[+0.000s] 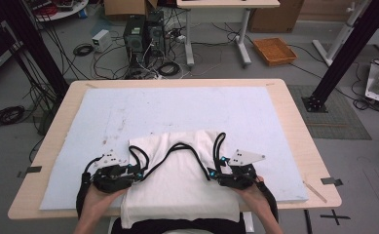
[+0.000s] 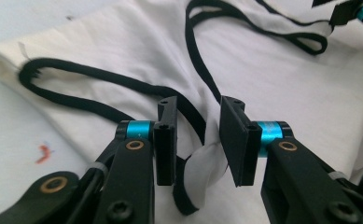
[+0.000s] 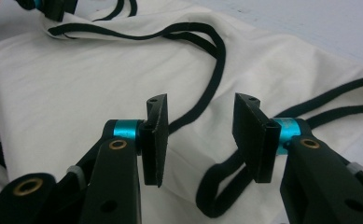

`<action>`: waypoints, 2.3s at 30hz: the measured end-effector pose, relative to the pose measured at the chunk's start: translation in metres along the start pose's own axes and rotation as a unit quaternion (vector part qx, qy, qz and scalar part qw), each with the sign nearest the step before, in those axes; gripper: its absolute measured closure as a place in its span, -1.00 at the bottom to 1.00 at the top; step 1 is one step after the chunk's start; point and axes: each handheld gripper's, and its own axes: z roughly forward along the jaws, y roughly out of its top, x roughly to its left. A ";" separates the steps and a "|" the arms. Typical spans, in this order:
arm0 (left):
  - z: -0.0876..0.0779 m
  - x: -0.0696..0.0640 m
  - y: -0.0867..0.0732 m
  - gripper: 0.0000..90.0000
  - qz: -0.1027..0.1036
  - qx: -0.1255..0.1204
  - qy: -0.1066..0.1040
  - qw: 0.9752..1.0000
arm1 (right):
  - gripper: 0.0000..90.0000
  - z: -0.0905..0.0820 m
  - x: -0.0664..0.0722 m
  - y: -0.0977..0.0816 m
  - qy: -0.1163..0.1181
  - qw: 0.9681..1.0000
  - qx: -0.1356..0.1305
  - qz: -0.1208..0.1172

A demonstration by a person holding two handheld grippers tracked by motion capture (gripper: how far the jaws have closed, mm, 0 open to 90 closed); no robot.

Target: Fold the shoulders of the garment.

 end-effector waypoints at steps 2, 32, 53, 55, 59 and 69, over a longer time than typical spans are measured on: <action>-0.005 0.001 0.000 0.48 0.008 0.000 -0.002 1.000 | 0.25 0.002 0.003 0.002 0.005 1.000 0.002 -0.007; 0.007 -0.010 -0.024 0.75 -0.010 0.048 -0.081 0.995 | 0.28 -0.004 -0.002 -0.006 0.004 1.000 0.007 -0.003; -0.017 0.015 -0.003 0.29 0.013 -0.003 0.011 1.000 | 0.90 -0.017 0.024 -0.011 0.081 0.994 0.056 -0.049; -0.013 0.022 0.004 0.26 0.010 -0.001 0.019 1.000 | 0.43 -0.013 0.020 -0.013 0.069 0.994 0.070 -0.047; -0.007 0.037 0.017 0.20 0.002 -0.008 0.032 0.999 | 0.12 -0.013 -0.001 -0.007 0.031 0.999 0.033 -0.011; 0.007 0.067 0.041 0.01 -0.009 -0.009 0.065 0.998 | -0.09 -0.005 -0.054 0.024 -0.021 0.999 0.002 0.049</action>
